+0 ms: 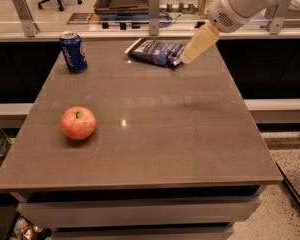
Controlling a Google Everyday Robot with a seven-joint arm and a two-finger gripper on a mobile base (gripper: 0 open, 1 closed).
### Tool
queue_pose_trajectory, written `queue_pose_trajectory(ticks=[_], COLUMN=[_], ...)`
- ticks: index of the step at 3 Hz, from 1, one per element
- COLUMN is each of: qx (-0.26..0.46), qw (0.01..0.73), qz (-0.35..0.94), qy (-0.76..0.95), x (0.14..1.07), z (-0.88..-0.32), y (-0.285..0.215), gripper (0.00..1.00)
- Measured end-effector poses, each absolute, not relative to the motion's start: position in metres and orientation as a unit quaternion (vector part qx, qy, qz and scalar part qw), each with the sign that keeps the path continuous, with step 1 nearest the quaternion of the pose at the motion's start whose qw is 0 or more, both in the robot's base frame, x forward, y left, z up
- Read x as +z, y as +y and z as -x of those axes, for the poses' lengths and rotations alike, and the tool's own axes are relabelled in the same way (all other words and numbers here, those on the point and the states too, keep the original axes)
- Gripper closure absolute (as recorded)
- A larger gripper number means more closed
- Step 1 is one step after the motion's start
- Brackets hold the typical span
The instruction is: Move blue chip bag near apple
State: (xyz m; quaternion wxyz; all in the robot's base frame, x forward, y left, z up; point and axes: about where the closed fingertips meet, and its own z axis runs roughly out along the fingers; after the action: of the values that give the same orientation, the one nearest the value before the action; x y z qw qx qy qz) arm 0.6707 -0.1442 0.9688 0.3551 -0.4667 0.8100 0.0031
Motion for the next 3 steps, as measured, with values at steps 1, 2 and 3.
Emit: queue_pose_trajectory(ticks=[1,2,3], qx=[-0.002,0.002,0.011], qw=[0.348,0.330,0.317], qz=[0.440,0.433,0.434], qy=[0.828,0.839,0.843], x=[0.947,0.921,0.898], z=[-0.712,-0.743,-0.769], y=[-0.135,-0.116,-0.096], gripper=[0.00,0.00,0.00])
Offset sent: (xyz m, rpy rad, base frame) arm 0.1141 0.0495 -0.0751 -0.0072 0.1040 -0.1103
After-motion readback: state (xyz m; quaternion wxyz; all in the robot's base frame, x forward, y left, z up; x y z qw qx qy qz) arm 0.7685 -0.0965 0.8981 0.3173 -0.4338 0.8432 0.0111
